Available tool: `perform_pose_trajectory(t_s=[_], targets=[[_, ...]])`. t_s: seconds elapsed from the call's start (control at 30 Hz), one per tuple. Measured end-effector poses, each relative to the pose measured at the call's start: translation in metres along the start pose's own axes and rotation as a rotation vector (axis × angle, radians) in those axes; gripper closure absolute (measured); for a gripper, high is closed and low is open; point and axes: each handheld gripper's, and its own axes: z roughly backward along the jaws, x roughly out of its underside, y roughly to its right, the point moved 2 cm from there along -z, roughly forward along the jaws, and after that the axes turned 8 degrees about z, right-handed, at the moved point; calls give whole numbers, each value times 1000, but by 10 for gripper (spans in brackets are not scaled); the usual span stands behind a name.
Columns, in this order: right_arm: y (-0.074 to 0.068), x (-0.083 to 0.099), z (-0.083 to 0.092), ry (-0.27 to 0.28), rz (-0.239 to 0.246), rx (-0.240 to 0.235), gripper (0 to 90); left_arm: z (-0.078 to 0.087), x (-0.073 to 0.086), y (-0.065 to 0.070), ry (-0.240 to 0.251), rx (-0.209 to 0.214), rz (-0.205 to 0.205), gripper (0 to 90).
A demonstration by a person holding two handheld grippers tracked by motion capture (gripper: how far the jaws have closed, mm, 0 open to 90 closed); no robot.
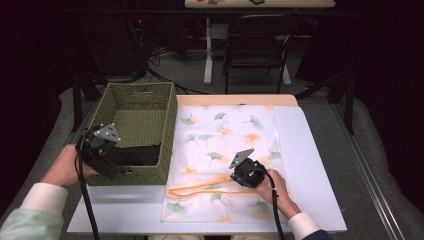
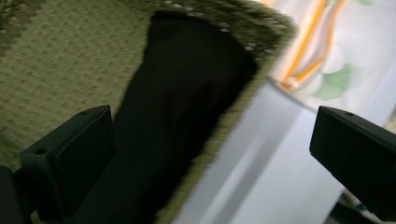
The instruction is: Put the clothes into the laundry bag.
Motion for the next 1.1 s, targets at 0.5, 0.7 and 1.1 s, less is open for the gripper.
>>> perform_pose_trajectory(t_s=[0.5, 0.7, 1.1], targets=[[4, 2, 3, 6, -1, 7, 890, -46, -21, -47, -199, -18, -49, 57], [4, 3, 3, 4, -9, 6, 890, -62, -21, -51, -250, 28, -51, 115], [4, 3, 1, -1, -3, 8, 890, -91, -8, -54, -330, 69, -66, 245]])
